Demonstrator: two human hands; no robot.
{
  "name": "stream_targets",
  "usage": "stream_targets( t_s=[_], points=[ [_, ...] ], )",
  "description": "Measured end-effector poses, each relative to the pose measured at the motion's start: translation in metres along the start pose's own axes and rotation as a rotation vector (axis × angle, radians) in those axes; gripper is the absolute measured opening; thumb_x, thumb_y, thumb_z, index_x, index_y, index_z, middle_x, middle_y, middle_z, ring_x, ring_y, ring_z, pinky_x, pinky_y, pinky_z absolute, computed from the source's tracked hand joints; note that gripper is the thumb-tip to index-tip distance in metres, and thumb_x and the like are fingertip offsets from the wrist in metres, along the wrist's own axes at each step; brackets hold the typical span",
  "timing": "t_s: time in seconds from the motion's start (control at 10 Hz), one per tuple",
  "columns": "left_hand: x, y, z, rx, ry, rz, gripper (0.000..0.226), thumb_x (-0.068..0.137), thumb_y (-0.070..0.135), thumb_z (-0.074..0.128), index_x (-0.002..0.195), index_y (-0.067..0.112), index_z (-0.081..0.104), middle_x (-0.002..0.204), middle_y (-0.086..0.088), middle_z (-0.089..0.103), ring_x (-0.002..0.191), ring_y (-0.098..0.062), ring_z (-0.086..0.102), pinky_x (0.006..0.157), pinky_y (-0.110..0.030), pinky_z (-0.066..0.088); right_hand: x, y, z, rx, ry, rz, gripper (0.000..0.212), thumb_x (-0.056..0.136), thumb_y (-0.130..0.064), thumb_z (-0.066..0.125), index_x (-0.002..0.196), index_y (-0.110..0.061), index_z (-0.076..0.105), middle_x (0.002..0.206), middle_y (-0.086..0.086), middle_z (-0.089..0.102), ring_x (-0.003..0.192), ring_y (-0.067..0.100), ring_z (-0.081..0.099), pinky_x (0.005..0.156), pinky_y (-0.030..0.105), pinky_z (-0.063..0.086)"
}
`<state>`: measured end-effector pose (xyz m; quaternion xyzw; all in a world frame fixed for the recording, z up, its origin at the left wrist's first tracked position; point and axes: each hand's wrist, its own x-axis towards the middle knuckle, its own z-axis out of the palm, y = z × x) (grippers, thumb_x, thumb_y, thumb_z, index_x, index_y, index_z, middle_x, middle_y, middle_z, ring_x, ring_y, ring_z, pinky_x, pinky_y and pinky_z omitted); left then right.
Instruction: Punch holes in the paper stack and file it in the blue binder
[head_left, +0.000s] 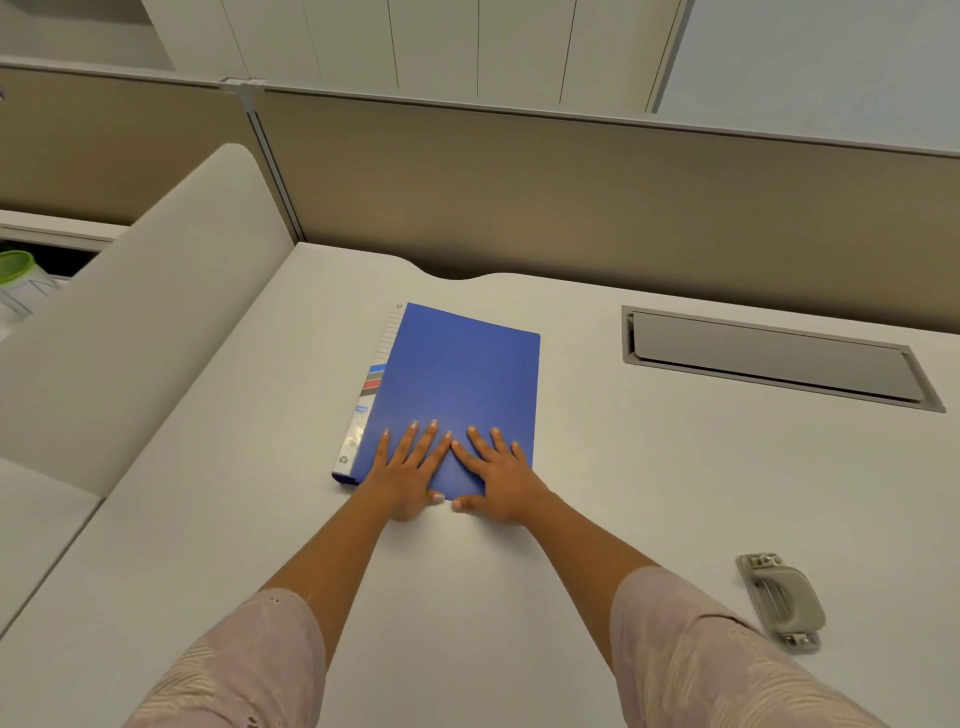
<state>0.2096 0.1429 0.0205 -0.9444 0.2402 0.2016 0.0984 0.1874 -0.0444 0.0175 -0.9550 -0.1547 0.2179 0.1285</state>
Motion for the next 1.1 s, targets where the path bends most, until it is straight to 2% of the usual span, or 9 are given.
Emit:
stream_targets(
  t_s=[0.5,0.7,0.9,1.0,1.1],
  points=[
    [0.033,-0.028,-0.01,-0.003,-0.028,-0.011,0.086,0.094,0.059,0.032,0.147,0.02,-0.023,0.157,-0.007,-0.025,0.144,-0.031,-0.022,0.113,-0.055,-0.014,0.038,-0.002,-0.014,0.018,0.016,0.01,0.087,0.089,-0.063,0.043,0.151,-0.029,-0.008,0.16,0.0,-0.016,0.146,0.029,-0.019,0.117,0.047,-0.01],
    [0.031,-0.024,-0.018,-0.011,-0.064,-0.023,0.087,0.094,0.058,0.034,0.148,0.019,-0.023,0.157,-0.006,-0.026,0.144,-0.031,-0.022,0.114,-0.056,-0.011,0.035,-0.006,-0.016,-0.004,0.023,0.023,0.086,0.09,-0.063,0.042,0.151,-0.029,-0.008,0.16,0.0,-0.014,0.147,0.028,-0.016,0.118,0.046,-0.006],
    [0.023,-0.016,-0.039,-0.058,-0.118,-0.053,0.084,0.096,0.055,0.035,0.148,0.021,-0.021,0.157,-0.004,-0.026,0.145,-0.029,-0.02,0.116,-0.057,-0.006,0.016,-0.003,-0.023,-0.001,0.042,0.021,0.081,0.093,-0.054,0.046,0.152,-0.029,-0.004,0.161,-0.003,-0.007,0.149,0.024,-0.005,0.12,0.042,0.003],
    [0.015,-0.009,-0.048,-0.111,-0.141,-0.062,0.079,0.097,0.055,0.029,0.149,0.022,-0.02,0.158,-0.003,-0.025,0.146,-0.027,-0.018,0.116,-0.057,-0.006,-0.004,0.001,-0.026,0.036,0.042,0.018,0.074,0.096,-0.049,0.042,0.152,-0.028,-0.001,0.161,-0.004,-0.005,0.149,0.022,-0.003,0.12,0.039,0.003],
    [0.008,0.007,-0.059,-0.19,-0.09,-0.027,0.078,0.097,0.057,0.026,0.15,0.021,-0.017,0.159,-0.002,-0.02,0.147,-0.025,-0.015,0.115,-0.056,-0.006,-0.024,0.006,-0.035,0.161,0.11,-0.015,0.069,0.098,-0.048,0.04,0.153,-0.026,0.005,0.161,-0.005,-0.001,0.149,0.019,-0.001,0.12,0.037,0.004]
  ],
)
